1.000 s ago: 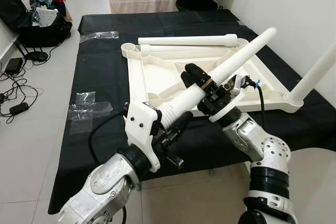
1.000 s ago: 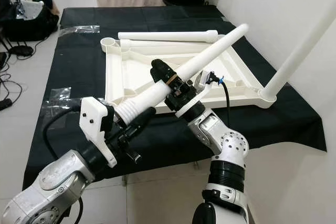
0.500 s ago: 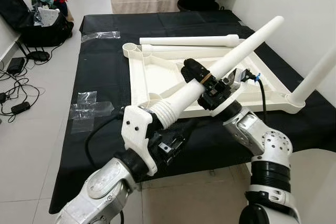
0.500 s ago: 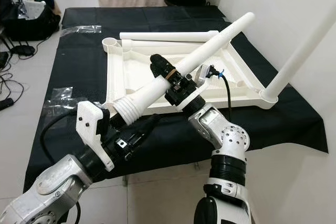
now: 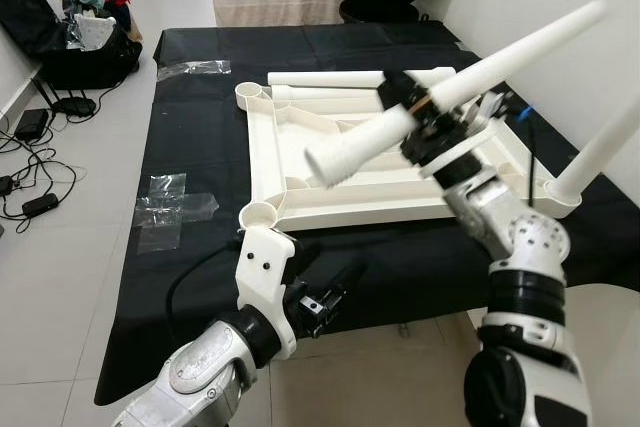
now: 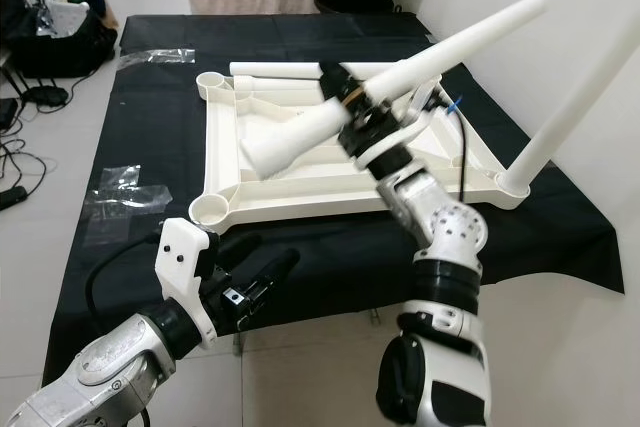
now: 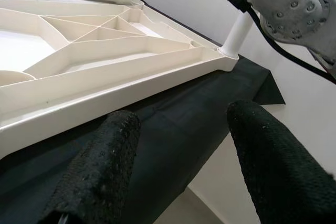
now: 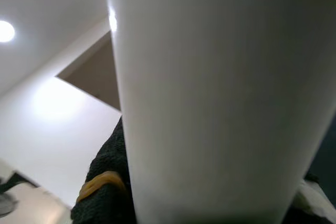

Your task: Building children table

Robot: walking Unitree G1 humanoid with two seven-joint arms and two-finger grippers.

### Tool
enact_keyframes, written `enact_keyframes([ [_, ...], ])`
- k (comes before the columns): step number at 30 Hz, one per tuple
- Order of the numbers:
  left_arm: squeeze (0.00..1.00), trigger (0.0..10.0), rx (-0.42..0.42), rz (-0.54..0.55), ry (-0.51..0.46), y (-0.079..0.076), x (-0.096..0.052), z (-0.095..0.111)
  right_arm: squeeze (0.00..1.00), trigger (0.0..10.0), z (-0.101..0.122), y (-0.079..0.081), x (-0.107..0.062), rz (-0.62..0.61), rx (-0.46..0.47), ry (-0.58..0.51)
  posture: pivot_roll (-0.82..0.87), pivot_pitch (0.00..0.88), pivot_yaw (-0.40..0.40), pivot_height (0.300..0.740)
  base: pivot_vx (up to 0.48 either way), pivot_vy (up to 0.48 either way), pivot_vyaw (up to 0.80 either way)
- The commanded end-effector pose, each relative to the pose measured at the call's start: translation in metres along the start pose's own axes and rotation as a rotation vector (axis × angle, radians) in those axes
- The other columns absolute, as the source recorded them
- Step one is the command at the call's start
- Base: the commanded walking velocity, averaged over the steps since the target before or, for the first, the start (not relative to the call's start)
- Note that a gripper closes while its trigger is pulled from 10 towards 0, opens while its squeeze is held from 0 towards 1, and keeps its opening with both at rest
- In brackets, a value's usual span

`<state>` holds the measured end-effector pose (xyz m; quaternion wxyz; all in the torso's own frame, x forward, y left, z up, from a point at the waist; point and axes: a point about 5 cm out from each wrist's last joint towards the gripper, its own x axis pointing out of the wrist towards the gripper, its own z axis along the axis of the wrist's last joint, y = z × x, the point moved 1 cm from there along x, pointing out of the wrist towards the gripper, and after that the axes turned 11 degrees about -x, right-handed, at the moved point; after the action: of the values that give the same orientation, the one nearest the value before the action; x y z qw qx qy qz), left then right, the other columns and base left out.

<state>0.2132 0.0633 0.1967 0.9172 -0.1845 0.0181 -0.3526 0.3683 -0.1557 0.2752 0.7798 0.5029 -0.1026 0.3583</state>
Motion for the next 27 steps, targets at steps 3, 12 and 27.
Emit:
enact_keyframes([
  [3, 0.00, 10.0, -0.009, 0.017, 0.014, 0.000, -0.001, -0.005, 0.00, 0.0, 0.010, -0.007, 0.001, -0.088, -0.142, -0.014, 0.07, 0.097, -0.102, 0.740, 0.000, 0.000, 0.00],
  [12, 0.00, 10.0, 0.057, 0.136, -0.014, 0.021, -0.002, 0.001, 0.00, 0.0, -0.013, -0.008, 0.005, -0.220, -0.885, 0.175, 0.07, 0.096, -0.098, 0.740, 0.000, 0.000, 0.00],
  [27, 0.00, 10.0, 0.153, 0.306, -0.084, 0.040, 0.000, 0.012, 0.00, 10.0, -0.022, 0.018, 0.008, -0.303, -1.147, -0.005, 0.07, 0.087, -0.095, 0.740, 0.000, 0.000, 0.00],
])
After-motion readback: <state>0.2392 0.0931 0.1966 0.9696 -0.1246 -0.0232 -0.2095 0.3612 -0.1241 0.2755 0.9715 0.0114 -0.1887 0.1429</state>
